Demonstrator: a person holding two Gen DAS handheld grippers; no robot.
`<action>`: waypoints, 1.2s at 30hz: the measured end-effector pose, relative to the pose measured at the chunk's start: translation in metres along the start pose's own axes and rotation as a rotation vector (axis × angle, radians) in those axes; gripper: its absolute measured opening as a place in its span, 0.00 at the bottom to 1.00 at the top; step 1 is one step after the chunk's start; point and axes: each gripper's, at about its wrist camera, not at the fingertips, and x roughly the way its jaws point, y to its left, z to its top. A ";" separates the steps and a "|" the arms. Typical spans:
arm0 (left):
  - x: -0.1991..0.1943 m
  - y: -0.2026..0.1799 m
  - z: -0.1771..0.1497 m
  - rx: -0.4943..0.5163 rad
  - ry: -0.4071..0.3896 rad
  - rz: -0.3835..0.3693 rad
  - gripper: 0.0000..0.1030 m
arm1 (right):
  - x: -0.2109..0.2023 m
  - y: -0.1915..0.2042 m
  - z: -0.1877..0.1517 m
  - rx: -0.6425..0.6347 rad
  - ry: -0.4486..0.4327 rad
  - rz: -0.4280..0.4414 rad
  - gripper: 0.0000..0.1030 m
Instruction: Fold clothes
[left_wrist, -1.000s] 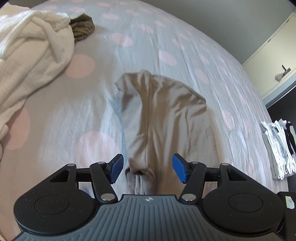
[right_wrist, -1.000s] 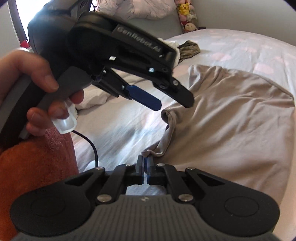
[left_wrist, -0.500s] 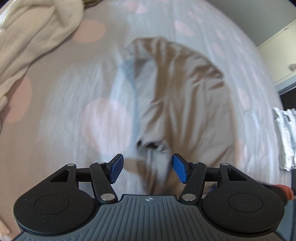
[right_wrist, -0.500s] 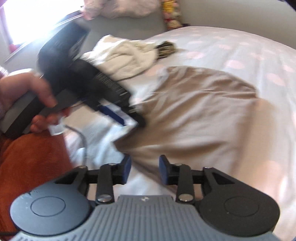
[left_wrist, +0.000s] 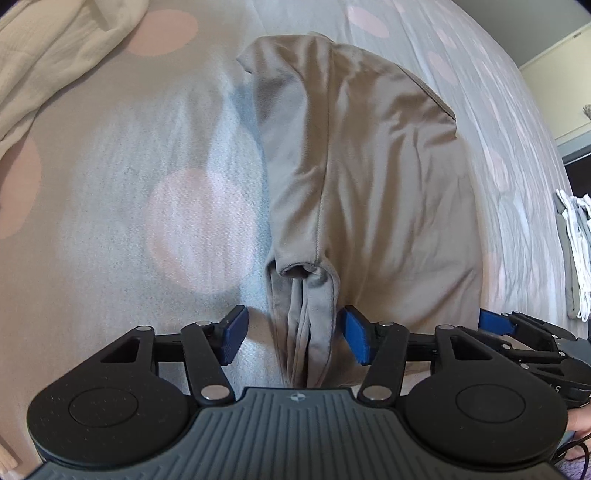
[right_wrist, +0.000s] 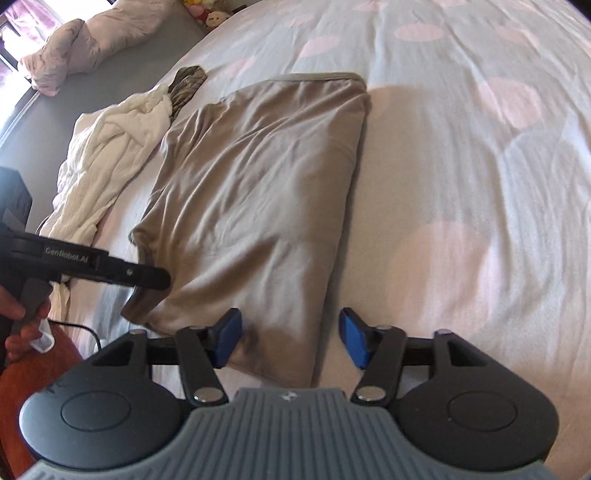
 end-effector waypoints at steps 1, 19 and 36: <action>-0.001 -0.001 0.000 0.010 -0.004 -0.011 0.34 | 0.001 0.000 -0.001 -0.004 0.012 0.009 0.16; -0.011 -0.025 -0.019 0.177 0.109 0.123 0.22 | -0.008 0.003 -0.008 -0.121 0.121 -0.053 0.10; -0.083 0.009 -0.005 -0.074 -0.460 -0.102 0.54 | -0.044 -0.001 0.008 -0.020 -0.171 -0.070 0.60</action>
